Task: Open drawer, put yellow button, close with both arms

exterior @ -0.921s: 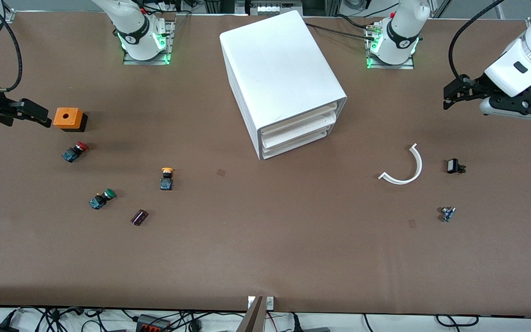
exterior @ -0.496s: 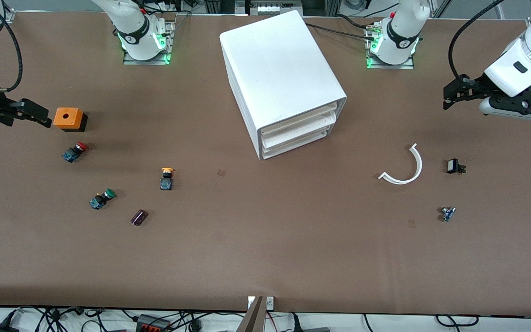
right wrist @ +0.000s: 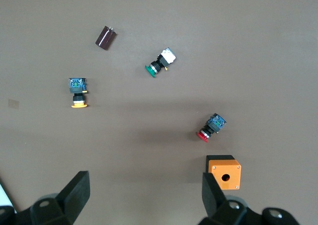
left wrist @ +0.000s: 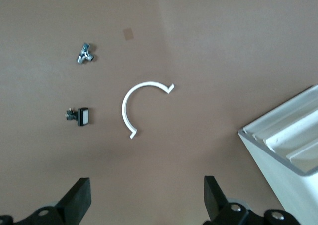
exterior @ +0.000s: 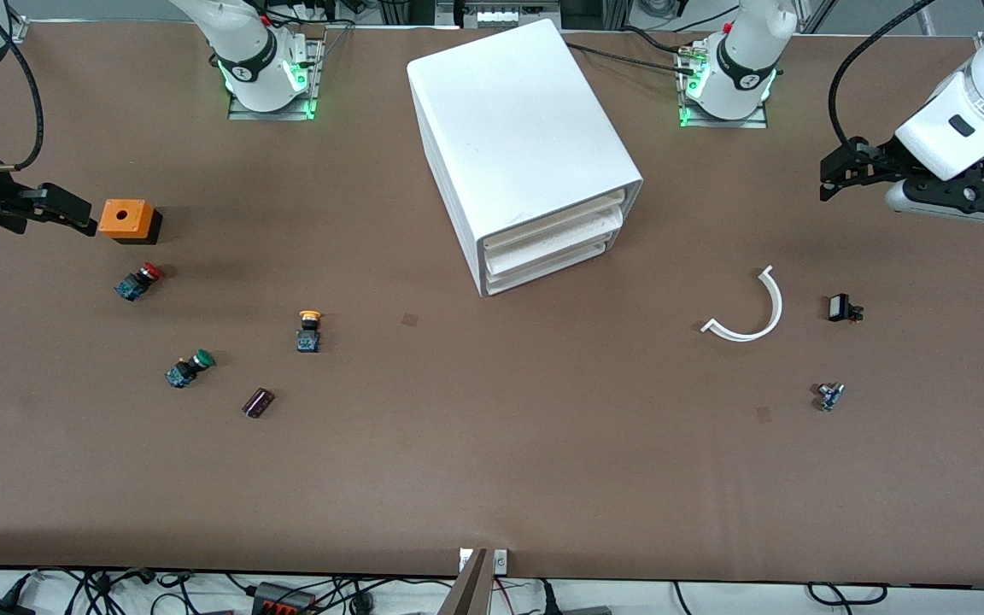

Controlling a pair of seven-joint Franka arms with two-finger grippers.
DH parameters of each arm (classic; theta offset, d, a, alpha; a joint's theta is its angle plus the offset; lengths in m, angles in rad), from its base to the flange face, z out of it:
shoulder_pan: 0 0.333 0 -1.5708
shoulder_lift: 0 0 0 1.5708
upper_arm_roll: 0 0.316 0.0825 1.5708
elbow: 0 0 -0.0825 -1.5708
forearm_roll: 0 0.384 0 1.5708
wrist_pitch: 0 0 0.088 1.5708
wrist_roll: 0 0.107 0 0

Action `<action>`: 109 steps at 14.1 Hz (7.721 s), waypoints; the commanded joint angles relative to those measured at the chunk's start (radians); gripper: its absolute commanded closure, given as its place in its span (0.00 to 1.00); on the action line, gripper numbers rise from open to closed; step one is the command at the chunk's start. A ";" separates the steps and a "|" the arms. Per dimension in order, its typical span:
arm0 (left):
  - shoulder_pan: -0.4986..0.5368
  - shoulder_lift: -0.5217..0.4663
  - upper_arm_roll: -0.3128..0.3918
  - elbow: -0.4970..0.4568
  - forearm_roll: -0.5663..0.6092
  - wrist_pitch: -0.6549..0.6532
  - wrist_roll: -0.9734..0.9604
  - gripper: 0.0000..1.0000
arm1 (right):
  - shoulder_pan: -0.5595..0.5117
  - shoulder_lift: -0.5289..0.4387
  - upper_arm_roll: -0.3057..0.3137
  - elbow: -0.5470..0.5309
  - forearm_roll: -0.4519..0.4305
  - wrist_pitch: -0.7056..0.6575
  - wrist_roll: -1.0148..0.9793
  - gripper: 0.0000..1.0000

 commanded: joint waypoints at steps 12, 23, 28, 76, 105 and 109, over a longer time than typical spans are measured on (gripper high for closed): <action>-0.011 0.210 -0.021 0.120 -0.397 -0.289 0.033 0.00 | 0.101 0.161 0.004 -0.019 -0.001 0.088 0.002 0.00; -0.015 0.520 -0.035 -0.022 -0.940 -0.030 0.548 0.00 | 0.239 0.440 0.004 -0.010 0.071 0.326 0.051 0.00; -0.014 0.512 -0.059 -0.153 -1.046 0.004 0.703 0.31 | 0.281 0.547 0.004 -0.011 0.078 0.426 0.069 0.00; -0.006 0.566 0.045 0.181 -0.718 -0.092 0.359 0.00 | 0.715 0.609 0.010 0.700 0.071 0.145 0.451 1.00; -0.009 0.572 0.036 0.530 0.011 -0.145 -0.110 0.00 | 0.928 0.807 -0.001 0.737 0.059 0.386 0.654 1.00; -0.011 0.572 0.034 0.530 0.011 -0.145 -0.110 0.00 | 0.927 0.805 -0.010 0.739 0.059 0.386 0.654 0.22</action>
